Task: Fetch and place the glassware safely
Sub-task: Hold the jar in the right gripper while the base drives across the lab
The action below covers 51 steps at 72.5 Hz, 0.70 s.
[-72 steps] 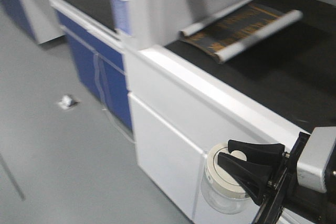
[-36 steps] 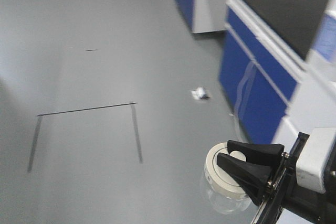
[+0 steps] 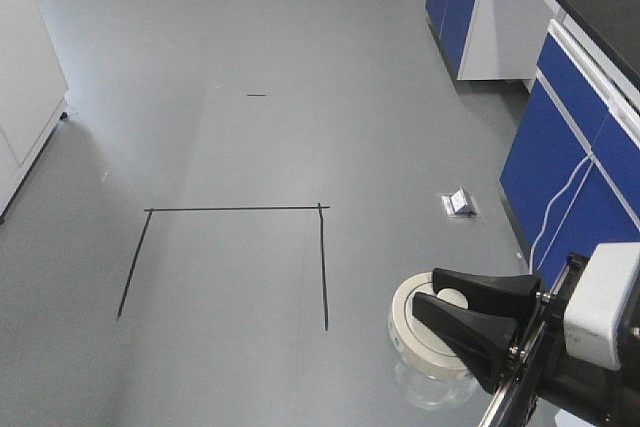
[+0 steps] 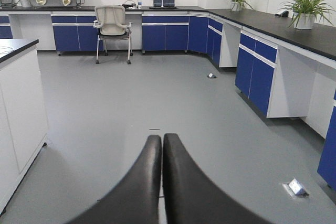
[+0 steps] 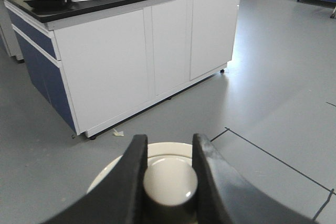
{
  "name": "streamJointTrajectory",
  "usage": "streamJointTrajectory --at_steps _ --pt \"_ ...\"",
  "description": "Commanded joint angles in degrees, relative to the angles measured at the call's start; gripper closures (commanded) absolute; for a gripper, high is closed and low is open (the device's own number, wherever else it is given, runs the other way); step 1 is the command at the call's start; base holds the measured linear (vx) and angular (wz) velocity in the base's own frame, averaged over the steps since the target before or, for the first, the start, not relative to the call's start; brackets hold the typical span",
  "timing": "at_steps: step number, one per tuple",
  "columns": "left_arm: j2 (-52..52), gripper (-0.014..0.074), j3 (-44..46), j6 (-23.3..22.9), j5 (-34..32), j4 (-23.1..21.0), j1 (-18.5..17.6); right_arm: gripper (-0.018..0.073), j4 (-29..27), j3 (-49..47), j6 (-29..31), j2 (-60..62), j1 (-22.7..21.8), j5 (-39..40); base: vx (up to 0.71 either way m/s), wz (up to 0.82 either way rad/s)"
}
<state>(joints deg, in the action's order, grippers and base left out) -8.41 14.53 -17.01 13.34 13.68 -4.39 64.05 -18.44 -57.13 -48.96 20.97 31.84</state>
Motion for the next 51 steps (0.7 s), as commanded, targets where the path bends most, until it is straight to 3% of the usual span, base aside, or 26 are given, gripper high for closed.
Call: streamJointTrajectory --at_steps 1,51 --pt "-0.8 0.0603 1.3 -0.1 -4.5 -0.2 -0.5 0.0560 -2.1 -1.7 0.3 0.7 -0.1 3.2 0.21 -0.08" --pt "-0.8 0.0603 1.3 -0.1 -4.5 -0.2 -0.5 0.0560 -2.1 -1.7 0.3 0.7 -0.1 3.6 0.39 -0.02"
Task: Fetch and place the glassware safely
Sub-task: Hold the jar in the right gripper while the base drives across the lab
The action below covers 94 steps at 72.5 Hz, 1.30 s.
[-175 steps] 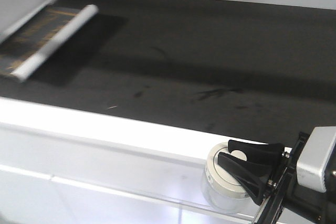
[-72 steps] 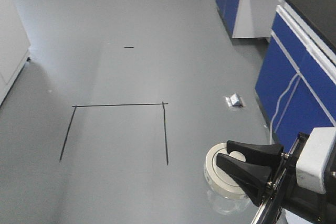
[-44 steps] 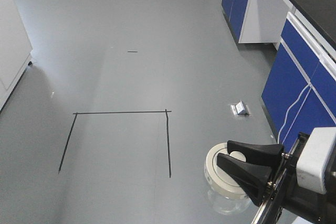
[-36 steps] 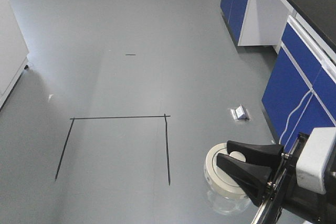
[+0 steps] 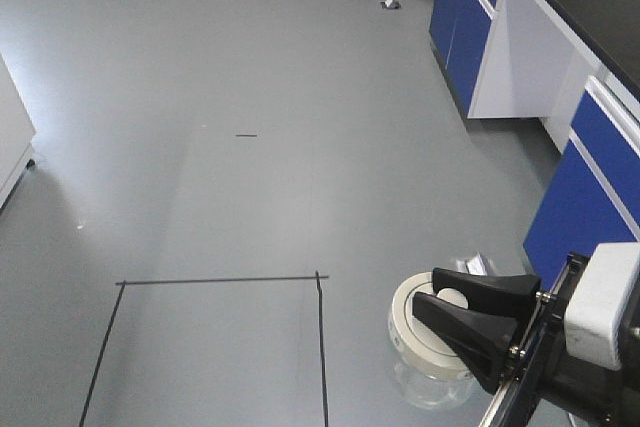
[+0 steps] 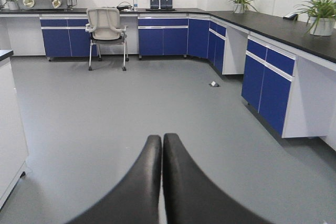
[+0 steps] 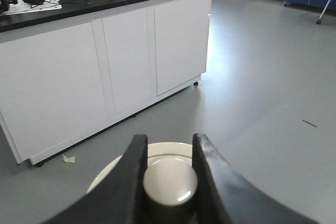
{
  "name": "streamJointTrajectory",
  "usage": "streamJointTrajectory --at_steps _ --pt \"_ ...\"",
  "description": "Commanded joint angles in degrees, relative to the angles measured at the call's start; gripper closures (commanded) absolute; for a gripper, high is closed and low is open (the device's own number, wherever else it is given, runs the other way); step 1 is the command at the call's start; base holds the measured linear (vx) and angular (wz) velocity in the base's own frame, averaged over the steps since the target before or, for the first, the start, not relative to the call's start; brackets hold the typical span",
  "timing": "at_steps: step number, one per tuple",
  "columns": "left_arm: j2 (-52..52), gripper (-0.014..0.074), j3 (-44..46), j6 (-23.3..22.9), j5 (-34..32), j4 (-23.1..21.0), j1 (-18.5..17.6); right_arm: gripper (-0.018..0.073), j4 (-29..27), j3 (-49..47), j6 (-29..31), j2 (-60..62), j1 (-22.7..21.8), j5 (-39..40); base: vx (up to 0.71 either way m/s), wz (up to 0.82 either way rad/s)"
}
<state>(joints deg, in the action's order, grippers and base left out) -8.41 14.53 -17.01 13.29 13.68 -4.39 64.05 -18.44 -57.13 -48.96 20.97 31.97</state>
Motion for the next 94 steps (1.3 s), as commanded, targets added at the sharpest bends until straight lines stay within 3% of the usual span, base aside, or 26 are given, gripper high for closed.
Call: streamJointTrajectory --at_steps 1,48,94 --pt "-0.8 0.0603 1.3 -0.1 -4.4 -0.2 -0.5 0.0560 -2.1 -1.7 0.3 0.7 -0.1 3.5 0.51 0.04" --pt "-0.8 0.0603 1.3 -0.1 -4.4 -0.2 -0.5 0.0560 -2.0 -1.7 0.3 0.7 -0.1 3.5 0.61 0.13" --pt "-0.8 0.0603 1.3 -0.1 -4.4 -0.2 -0.5 0.0560 -2.0 -1.7 0.3 0.5 -0.1 3.4 0.69 -0.10"
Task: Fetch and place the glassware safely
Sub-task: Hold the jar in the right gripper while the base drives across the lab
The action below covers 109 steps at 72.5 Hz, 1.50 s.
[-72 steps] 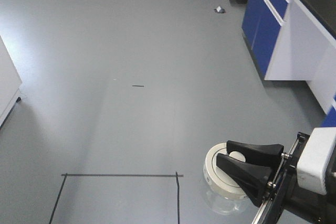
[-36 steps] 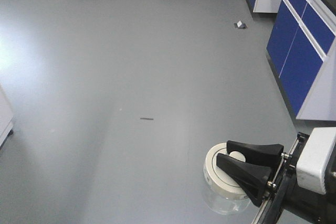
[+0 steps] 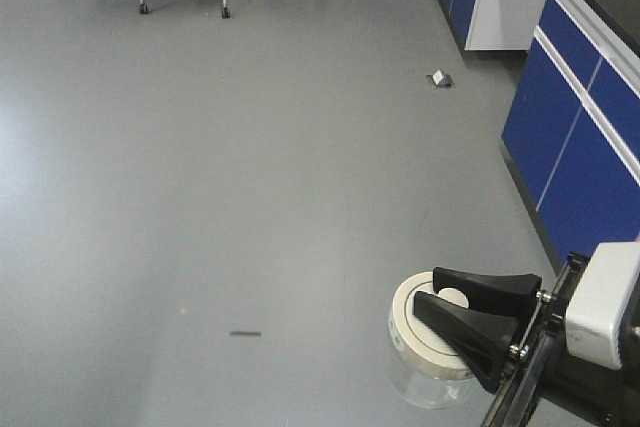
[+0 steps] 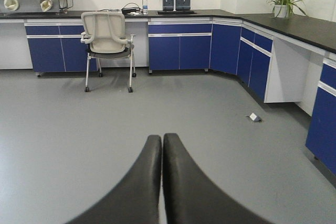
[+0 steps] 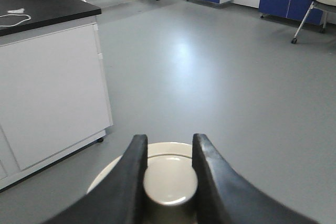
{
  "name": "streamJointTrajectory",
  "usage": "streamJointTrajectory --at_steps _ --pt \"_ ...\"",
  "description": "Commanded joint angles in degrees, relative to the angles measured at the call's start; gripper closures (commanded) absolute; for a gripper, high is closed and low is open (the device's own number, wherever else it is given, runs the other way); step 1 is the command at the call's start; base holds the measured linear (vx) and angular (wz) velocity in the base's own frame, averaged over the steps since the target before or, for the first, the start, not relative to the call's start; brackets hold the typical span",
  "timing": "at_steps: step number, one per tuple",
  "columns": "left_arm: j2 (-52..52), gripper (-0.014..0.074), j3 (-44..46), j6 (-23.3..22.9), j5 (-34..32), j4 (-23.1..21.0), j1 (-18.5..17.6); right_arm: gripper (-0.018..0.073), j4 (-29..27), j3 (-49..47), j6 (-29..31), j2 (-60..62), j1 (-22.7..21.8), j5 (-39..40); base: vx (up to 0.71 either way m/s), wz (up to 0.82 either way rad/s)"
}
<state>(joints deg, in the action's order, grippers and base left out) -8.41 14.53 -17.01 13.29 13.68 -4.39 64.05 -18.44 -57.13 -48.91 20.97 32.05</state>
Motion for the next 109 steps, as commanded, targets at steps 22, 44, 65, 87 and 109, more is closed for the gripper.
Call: streamJointTrajectory --at_steps 22,44,65,87,109 --pt "-0.8 0.0603 1.3 -0.1 -4.5 -0.2 -0.5 0.0560 -2.0 -1.7 0.3 0.5 -0.1 3.4 0.76 0.03" --pt "-0.8 0.0603 1.3 -0.1 -4.4 -0.2 -0.5 0.0560 -1.9 -1.7 0.3 0.4 -0.1 3.1 0.78 0.15" --pt "-0.8 0.0603 1.3 -0.1 -4.4 -0.2 -0.5 0.0560 -1.9 -1.7 0.3 0.4 -0.1 3.2 0.76 0.00" --pt "-0.8 0.0603 1.3 -0.1 -4.4 -0.2 -0.5 0.0560 -1.9 -1.7 0.3 0.4 -0.1 3.2 0.76 -0.10" --pt "-0.8 0.0603 1.3 -0.1 -4.4 -0.2 -0.5 0.0560 -1.9 -1.7 0.3 0.4 -0.1 3.4 0.73 0.00"
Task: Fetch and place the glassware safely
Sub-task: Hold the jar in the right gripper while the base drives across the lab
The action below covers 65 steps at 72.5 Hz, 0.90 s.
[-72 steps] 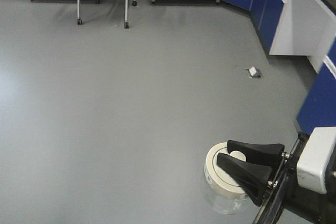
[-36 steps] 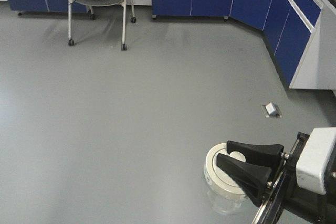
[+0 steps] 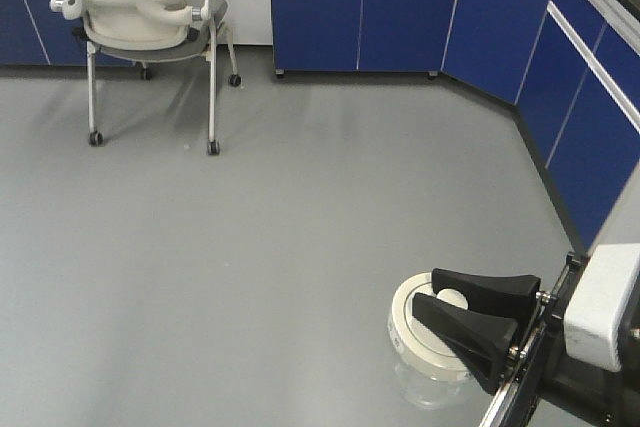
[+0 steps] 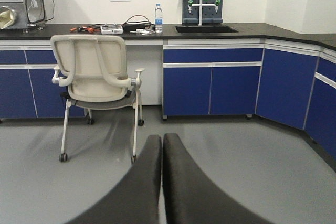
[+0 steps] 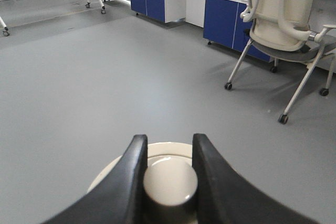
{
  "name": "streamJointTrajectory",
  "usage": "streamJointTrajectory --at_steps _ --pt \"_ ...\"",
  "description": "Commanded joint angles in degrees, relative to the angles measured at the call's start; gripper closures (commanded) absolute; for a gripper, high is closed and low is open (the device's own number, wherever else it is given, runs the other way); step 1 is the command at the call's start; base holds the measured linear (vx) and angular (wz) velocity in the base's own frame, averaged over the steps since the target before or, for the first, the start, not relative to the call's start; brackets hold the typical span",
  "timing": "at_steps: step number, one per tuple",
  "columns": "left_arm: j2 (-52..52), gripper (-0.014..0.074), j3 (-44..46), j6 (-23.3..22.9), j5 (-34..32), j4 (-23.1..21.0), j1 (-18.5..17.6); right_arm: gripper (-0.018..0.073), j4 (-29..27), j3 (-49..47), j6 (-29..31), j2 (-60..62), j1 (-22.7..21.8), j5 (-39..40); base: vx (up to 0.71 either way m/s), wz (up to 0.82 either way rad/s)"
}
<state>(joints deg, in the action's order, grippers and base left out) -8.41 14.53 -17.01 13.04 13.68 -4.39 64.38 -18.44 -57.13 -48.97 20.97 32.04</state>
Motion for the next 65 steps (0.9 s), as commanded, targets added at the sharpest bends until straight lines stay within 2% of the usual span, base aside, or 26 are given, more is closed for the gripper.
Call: streamJointTrajectory --at_steps 1,31,65 --pt "-0.8 0.0603 1.3 -0.1 -4.2 -0.2 -0.5 0.0560 -2.2 -1.7 0.3 0.5 -0.1 3.4 0.73 0.05" --pt "-0.8 0.0603 1.3 -0.1 -4.2 -0.2 -0.5 0.0560 -2.2 -1.7 0.3 0.5 -0.1 3.4 0.68 0.02" --pt "-0.8 0.0603 1.3 -0.1 -4.2 -0.2 -0.5 0.0560 -2.2 -1.7 0.3 0.5 -0.1 3.4 0.55 -0.10"
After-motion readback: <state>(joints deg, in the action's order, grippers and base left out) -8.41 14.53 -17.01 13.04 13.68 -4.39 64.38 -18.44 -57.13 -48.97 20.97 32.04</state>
